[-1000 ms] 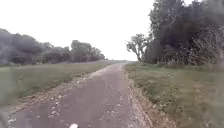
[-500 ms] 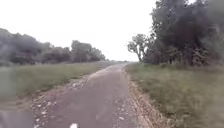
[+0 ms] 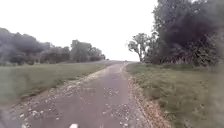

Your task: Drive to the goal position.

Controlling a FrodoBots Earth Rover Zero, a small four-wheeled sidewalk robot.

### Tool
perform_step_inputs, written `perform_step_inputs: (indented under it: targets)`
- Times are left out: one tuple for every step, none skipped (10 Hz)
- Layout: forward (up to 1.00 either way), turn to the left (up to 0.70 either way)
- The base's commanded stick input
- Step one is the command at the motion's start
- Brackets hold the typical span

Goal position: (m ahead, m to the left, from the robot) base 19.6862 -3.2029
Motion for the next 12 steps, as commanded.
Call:
perform_step_inputs:
  targets:
    - [0.7,0.0]
    - [0.7,0.0]
    - [0.7,0.0]
    - [0.7,0.0]
    - [0.7,0.0]
    - [0.7,0.0]
    - [0.7,0.0]
    - [0.7,0.0]
    - [0.7,0.0]
    - [0.7,0.0]
    - [0.7,0.0]
    - [0.7,0.0]
